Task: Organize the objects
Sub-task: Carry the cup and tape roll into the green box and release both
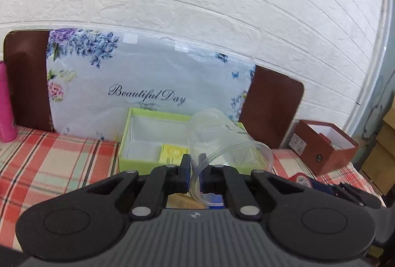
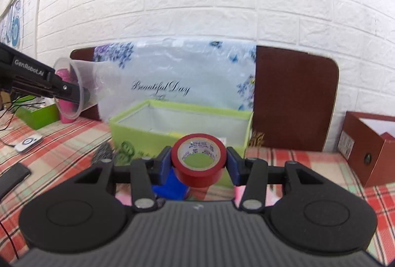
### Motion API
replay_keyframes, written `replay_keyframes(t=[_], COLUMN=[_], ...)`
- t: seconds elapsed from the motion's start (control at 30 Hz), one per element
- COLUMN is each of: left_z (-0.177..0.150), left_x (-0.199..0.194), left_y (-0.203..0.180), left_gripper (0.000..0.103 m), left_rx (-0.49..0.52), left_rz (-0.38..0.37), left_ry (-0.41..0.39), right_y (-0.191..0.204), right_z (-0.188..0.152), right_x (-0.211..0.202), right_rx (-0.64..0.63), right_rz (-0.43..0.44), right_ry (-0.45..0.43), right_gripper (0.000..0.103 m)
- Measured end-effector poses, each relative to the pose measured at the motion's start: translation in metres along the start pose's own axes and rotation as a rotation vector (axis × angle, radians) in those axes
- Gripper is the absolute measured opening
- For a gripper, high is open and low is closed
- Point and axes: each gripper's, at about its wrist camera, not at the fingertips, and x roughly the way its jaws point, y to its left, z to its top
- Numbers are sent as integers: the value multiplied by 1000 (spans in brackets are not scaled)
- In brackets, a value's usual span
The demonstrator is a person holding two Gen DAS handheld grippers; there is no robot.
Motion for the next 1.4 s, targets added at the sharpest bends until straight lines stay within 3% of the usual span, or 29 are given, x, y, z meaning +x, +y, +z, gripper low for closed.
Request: replay_keyframes(t=[0.33,0.67,0.73,0.77,0.8,0.87,0.97,1.13,1.4], left_z=[33,29,25,23,20,15,13,7,5], left_x=[111,157,160,161,160,156,156,154,142], left_y=[29,54,57,58,60,59,52,44,38], left_gripper=[5,6,28,58,64,66,68,69,70], left_rx=[-21,-5,6,3,-5,-4,44,64,29], left_rz=[112,179,199,209,180,161,193,165,166], left_ry=[131,193,194,201,196,173,172,175,202], right_y=[-29,-26,-24,-24,-24,-25,-25,-22,-30], right_z=[27,24,22,20,18,14,9,5,9], right_x=[88,173,183,186,187,189,191,195,183], right_rx=[50,54,49,51,56,55,24,-53,-31], right_rz=[-35,-38,-22,-22,-33,-64,-53,-112,-72], right_ry=[29,118,134,137,136,128,129,138,134], right_gripper=[46,46,48,62,77,82,82,79,85])
